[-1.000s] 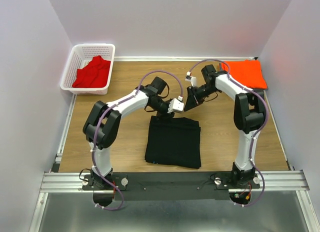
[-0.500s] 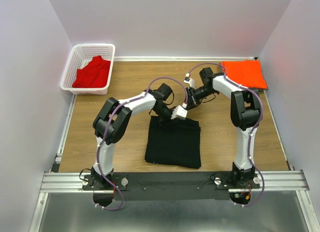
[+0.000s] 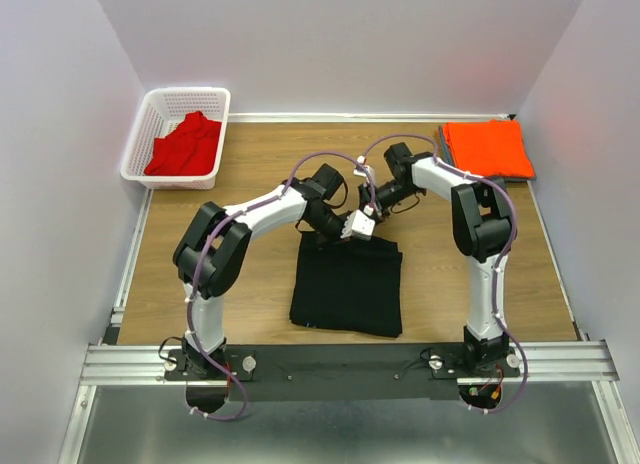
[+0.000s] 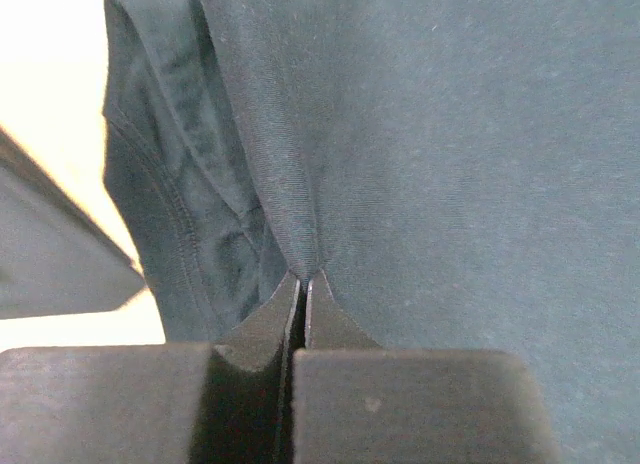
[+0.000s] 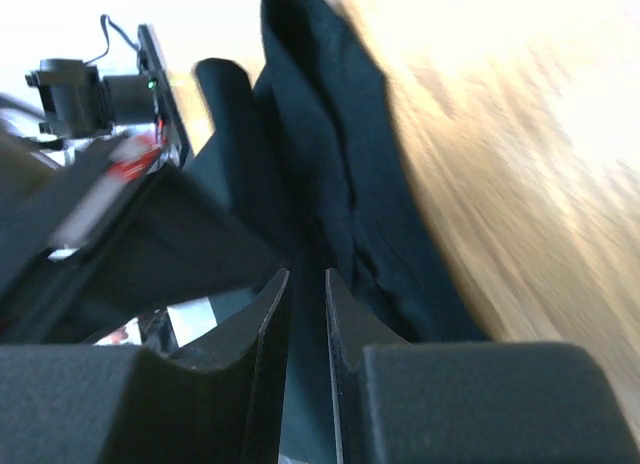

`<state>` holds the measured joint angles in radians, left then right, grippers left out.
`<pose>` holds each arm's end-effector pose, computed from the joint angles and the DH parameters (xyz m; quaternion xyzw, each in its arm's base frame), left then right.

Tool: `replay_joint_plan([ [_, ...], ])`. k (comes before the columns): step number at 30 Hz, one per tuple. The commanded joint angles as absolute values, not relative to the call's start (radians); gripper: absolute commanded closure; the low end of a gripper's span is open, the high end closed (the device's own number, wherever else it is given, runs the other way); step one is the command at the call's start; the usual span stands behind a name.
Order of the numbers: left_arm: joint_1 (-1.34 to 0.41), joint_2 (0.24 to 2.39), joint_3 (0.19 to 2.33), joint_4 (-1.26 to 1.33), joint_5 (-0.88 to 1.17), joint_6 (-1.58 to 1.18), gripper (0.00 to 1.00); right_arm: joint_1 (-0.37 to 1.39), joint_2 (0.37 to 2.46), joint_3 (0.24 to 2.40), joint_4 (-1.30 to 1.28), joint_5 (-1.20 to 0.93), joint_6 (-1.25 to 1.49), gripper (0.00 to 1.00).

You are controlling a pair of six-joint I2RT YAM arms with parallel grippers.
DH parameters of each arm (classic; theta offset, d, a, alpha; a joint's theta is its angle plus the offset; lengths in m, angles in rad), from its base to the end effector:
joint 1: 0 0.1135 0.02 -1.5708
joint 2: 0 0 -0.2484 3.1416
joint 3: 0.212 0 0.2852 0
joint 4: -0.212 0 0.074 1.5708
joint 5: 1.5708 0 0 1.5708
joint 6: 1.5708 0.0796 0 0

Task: Fold and stack the t-shirts
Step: Fold the long partially folded tshirt into a neat square

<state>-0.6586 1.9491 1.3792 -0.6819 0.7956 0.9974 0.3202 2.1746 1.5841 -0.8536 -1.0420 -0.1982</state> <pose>0.2970 -0.3017 0.1213 0.7121 0.5703 -0.3523 0.2088 0.3965 0.2039 0.0993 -0.2523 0.8286 0.4992 0.0245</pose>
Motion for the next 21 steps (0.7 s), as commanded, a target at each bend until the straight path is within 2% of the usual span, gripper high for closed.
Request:
replay_joint_plan([
  [1, -0.681, 1.858, 1.350, -0.680, 0.767, 1.003, 1.00, 0.360, 2.233, 1.563, -0.834, -1.098, -0.207, 0.73],
  [10, -0.701, 1.758, 1.289, -0.614, 0.698, 0.971, 1.00, 0.382, 2.315, 1.519, -0.836, -1.114, -0.287, 0.73],
  [21, -0.700, 1.712, 1.322, -0.551, 0.611, 0.953, 1.00, 0.407, 2.330, 1.439, -0.836, -1.120, -0.336, 0.73],
])
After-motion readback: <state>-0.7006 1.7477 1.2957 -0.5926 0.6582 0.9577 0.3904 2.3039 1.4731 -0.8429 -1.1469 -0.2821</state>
